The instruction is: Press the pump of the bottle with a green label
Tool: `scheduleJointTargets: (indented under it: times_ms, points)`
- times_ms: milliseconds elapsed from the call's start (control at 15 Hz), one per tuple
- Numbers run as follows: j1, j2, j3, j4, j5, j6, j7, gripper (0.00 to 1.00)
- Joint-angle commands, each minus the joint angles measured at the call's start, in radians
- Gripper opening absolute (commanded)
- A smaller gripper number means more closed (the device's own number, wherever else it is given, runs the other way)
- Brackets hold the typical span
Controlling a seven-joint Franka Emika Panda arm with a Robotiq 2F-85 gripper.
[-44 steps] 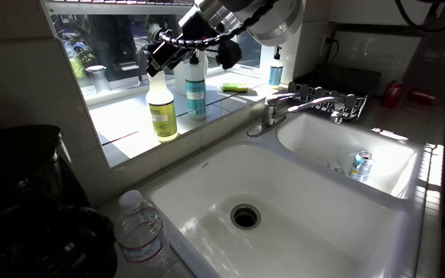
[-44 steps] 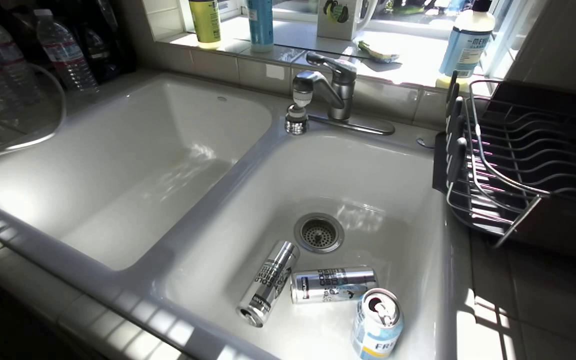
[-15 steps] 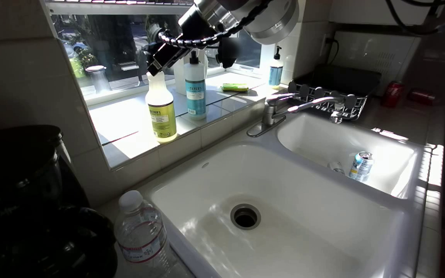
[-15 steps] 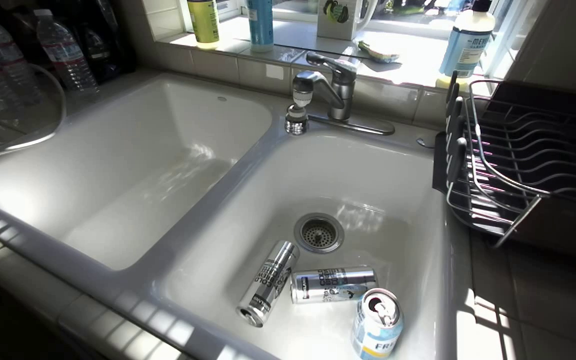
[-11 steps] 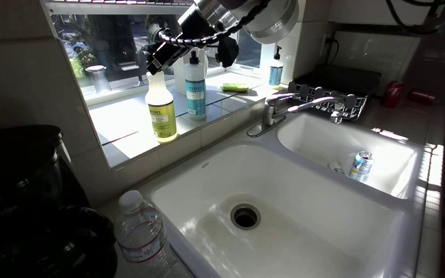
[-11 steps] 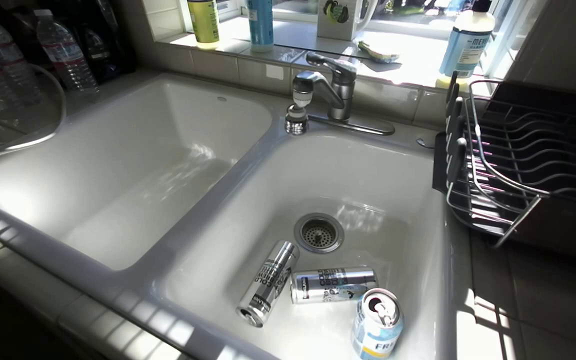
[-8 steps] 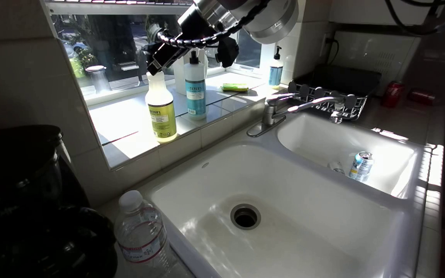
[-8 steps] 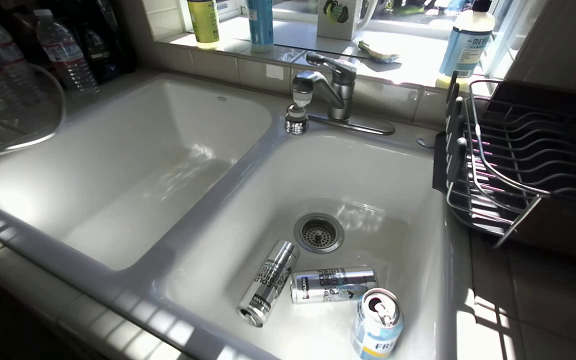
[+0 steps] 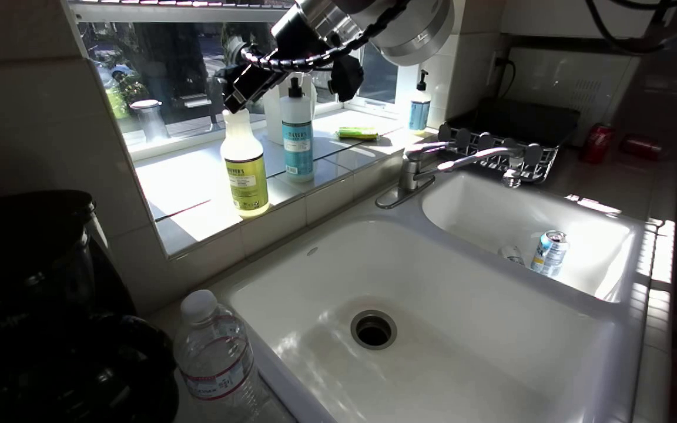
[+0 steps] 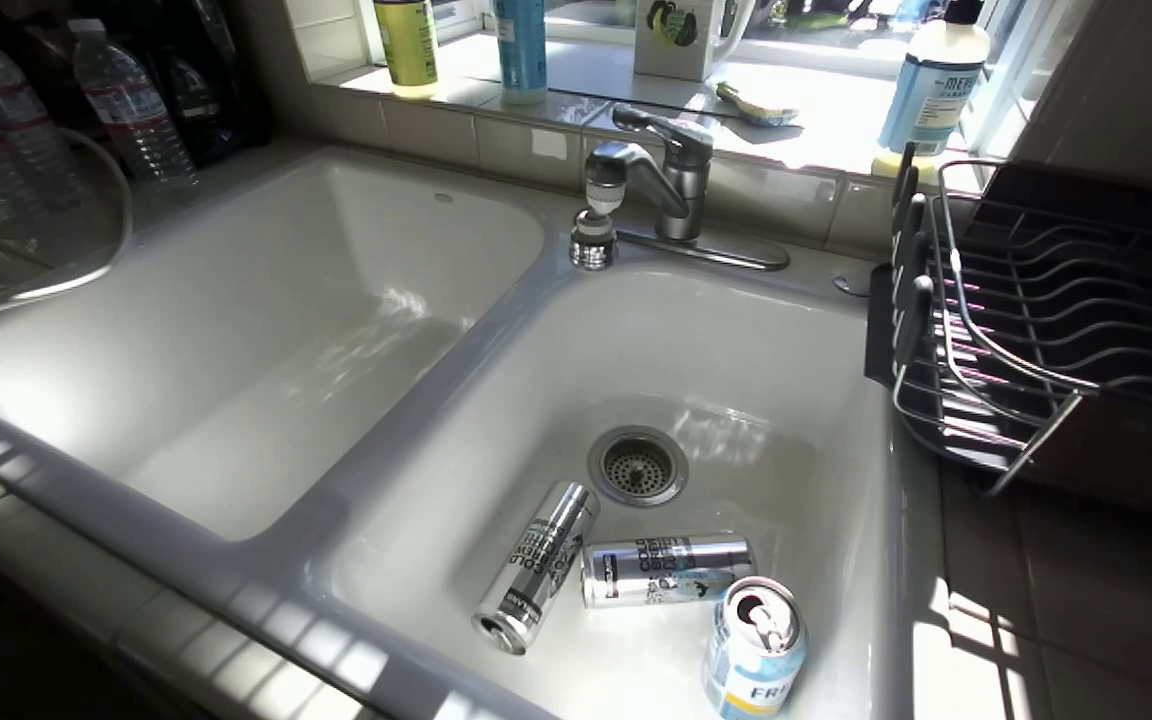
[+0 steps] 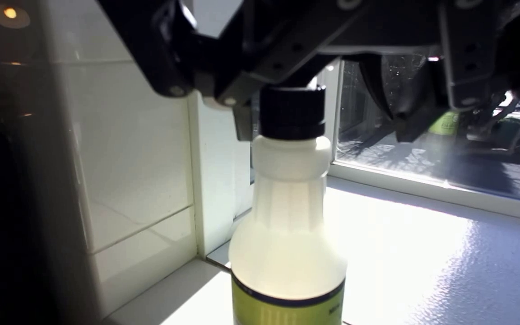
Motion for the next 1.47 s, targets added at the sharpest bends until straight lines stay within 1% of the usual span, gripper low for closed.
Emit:
scheduleJointTargets:
  times_ms: [0,67,133,200,267,333,400,467,533,600,733,800,867,933,1000,1067,1133,1267,1400]
  points:
    - [-0.005,0.015,0.001,0.022,-0.002,-0.012,-0.009,0.77]
    - [-0.006,0.016,0.001,0.023,-0.001,-0.013,-0.010,0.77]
    - [-0.006,0.016,0.001,0.024,-0.002,-0.013,-0.010,0.74]
    - [-0.006,0.017,0.001,0.025,-0.001,-0.013,-0.010,0.72]
    - [-0.006,0.017,0.001,0.025,-0.001,-0.013,-0.010,0.65]
    - [-0.007,0.018,0.001,0.026,-0.001,-0.014,-0.010,0.67]
    - [-0.007,0.018,0.001,0.027,0.000,-0.014,-0.011,0.65]
    - [-0.007,0.018,0.001,0.028,-0.001,-0.015,-0.010,0.61]
    - [-0.007,0.019,0.001,0.028,0.000,-0.014,-0.010,0.64]
    - [-0.008,0.019,0.001,0.029,0.000,-0.014,-0.011,0.64]
    - [-0.008,0.020,0.001,0.030,0.000,-0.014,-0.010,0.62]
    - [-0.009,0.020,0.001,0.030,0.000,-0.014,-0.010,0.56]
    - [-0.009,0.021,0.000,0.031,0.000,-0.014,-0.010,0.46]
    - [-0.009,0.021,0.001,0.032,0.000,-0.015,-0.010,0.39]
    - [-0.010,0.021,0.001,0.033,0.001,-0.014,-0.010,0.29]
    - [-0.010,0.021,0.001,0.033,0.001,-0.014,-0.010,0.24]
    - [-0.011,0.022,0.001,0.034,0.001,-0.015,-0.010,0.23]
    - [-0.012,0.024,0.002,0.037,0.002,-0.015,-0.010,0.17]
    - [-0.012,0.026,0.001,0.039,0.001,-0.015,-0.010,0.16]
